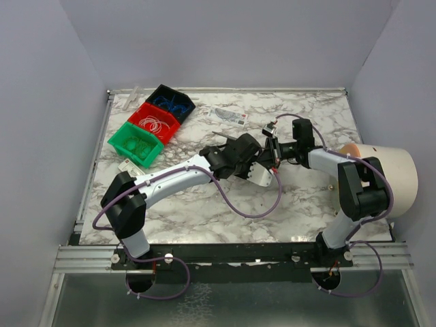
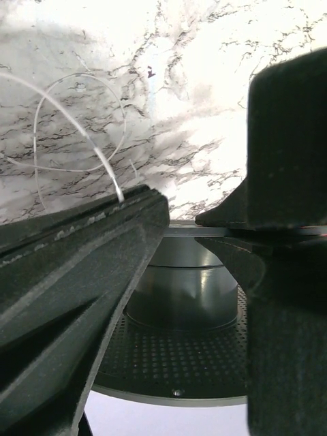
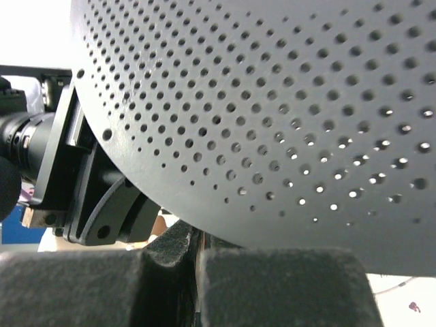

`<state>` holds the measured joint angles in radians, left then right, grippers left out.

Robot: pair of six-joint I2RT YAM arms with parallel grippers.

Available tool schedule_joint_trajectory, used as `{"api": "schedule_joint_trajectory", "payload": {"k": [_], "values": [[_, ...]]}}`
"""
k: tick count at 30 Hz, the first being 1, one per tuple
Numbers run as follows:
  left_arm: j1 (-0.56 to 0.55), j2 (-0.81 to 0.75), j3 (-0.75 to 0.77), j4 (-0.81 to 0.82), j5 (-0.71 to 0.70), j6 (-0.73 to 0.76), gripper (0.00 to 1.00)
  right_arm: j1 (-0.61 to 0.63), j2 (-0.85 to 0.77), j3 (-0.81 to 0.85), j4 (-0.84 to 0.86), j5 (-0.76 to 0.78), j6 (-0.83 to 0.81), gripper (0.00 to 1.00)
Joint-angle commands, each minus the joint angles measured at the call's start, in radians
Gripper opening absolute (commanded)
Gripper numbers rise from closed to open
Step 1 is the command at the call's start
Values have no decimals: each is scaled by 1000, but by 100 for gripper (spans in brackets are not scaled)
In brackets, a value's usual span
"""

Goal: Wrap the cables
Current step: Wrap the cable around the cable reel.

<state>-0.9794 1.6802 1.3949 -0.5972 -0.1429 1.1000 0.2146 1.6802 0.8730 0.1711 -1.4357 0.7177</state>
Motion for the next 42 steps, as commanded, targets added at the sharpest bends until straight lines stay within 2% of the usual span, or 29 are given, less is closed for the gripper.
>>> {"api": "schedule_joint_trajectory", "payload": {"k": [1, 8, 10, 16, 22, 27, 36, 39, 42], "values": [[-29, -24, 15, 39, -33, 14, 0, 2, 59, 68, -102, -43, -75, 0], [-42, -50, 3, 34, -41, 17, 0, -28, 53, 81, -120, -17, -97, 1], [-45, -53, -2, 34, -40, 17, 0, -37, 54, 89, -146, -8, -117, 8], [-48, -59, -5, 33, -45, 15, 0, -48, 45, 160, -388, 77, -313, 11], [-47, -65, -7, 34, -53, 16, 0, -48, -5, 207, -537, 282, -451, 6], [-47, -72, -21, 36, -58, 21, 0, -48, -57, 264, -670, 463, -590, 9], [-35, -92, -58, 54, -46, 24, 0, -47, -212, 273, -705, 763, -689, 1], [-26, -91, -56, 76, -38, 4, 0, -48, -254, 252, -694, 743, -690, 0], [-15, -86, -43, 112, -23, -37, 0, -49, -276, 235, -670, 602, -633, 0]]}}
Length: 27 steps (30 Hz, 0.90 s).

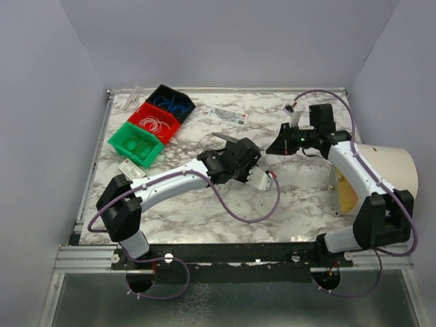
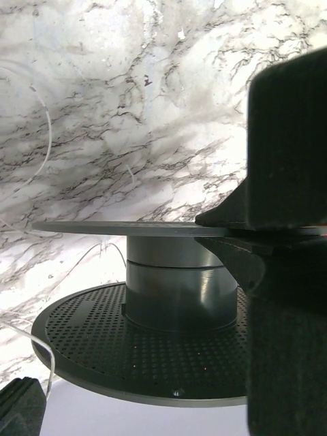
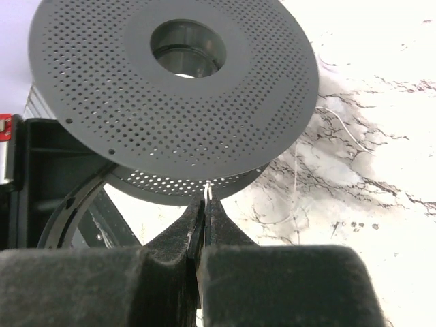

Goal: Wrap the cables
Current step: Wrap the cable around the cable reel.

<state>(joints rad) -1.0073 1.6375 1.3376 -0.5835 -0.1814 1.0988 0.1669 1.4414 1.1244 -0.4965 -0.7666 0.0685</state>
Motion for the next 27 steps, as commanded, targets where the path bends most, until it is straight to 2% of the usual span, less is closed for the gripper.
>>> {"api": "schedule_joint_trajectory", "payload": {"k": [1, 7, 17, 27], "values": [[17, -41, 22, 105, 18, -46, 0, -1, -40, -21, 18, -106, 39, 1], [18, -16, 53, 158, -13, -112, 0, -3, 12, 12, 40, -199, 158, 0], [18, 10, 35, 215, -30, -163, 0, -13, -28, -58, 198, -149, 304, 1], [18, 15, 31, 217, -23, -190, 0, -32, -51, -58, 289, -141, 365, 0]]}}
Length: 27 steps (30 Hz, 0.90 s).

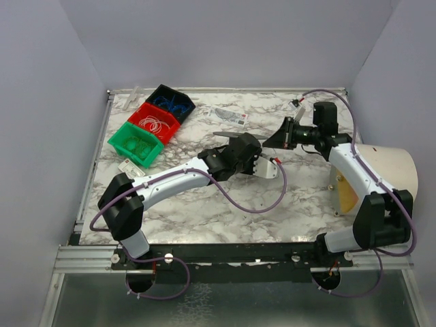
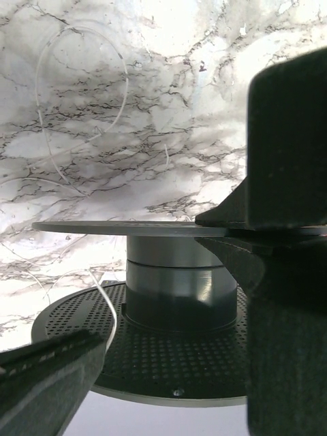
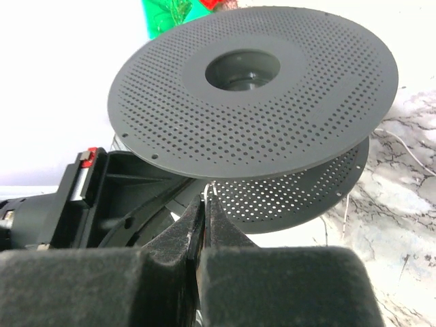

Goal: Wrap the cables
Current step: Wrap the cable around the cable reel.

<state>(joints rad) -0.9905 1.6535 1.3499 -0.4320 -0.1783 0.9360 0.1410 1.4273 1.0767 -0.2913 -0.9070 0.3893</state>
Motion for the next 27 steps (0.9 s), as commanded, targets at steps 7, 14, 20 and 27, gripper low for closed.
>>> {"api": "schedule_joint_trajectory", "payload": {"k": [7, 14, 20, 27], "values": [[1, 9, 58, 79, 8, -117, 0, -7, -53, -62, 168, 43, 78, 0], [1, 24, 79, 85, 14, -155, 0, -7, -54, -88, 261, 44, 138, 0], [1, 44, 94, 97, 6, -184, 0, -7, -77, -126, 282, 47, 162, 0], [2, 70, 133, 105, -7, -216, 0, -7, -106, -167, 334, 76, 177, 1]]}}
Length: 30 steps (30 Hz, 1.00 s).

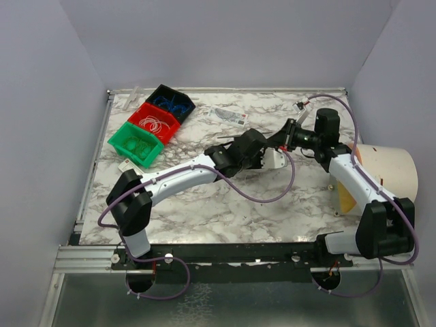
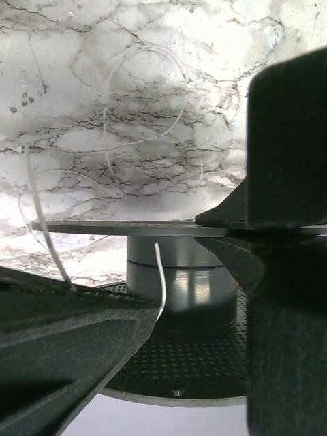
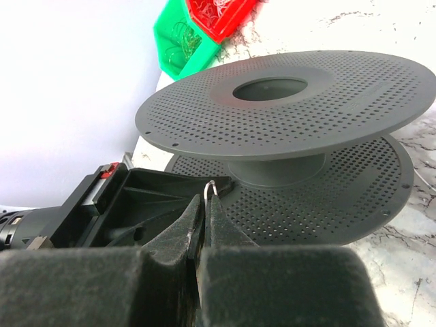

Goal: Wrap the cables
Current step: Wrap the cable around the cable reel.

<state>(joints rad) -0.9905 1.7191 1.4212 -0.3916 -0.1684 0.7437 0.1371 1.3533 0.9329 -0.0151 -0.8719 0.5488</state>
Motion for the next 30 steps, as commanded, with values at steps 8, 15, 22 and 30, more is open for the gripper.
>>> {"api": "schedule_joint_trajectory", "payload": {"k": [8, 15, 22, 30], "values": [[6, 5, 73, 80, -46, -37, 0, -3, -61, -38, 21, 84, -1, 0], [14, -2, 56, 95, -59, -30, 0, -3, -63, -31, -17, 92, -19, 1], [15, -18, 12, 117, -97, 29, 0, -4, -58, -11, -52, 98, -36, 1], [15, -18, -6, 127, -96, 62, 0, -4, -19, 22, -89, 57, -57, 0]]}}
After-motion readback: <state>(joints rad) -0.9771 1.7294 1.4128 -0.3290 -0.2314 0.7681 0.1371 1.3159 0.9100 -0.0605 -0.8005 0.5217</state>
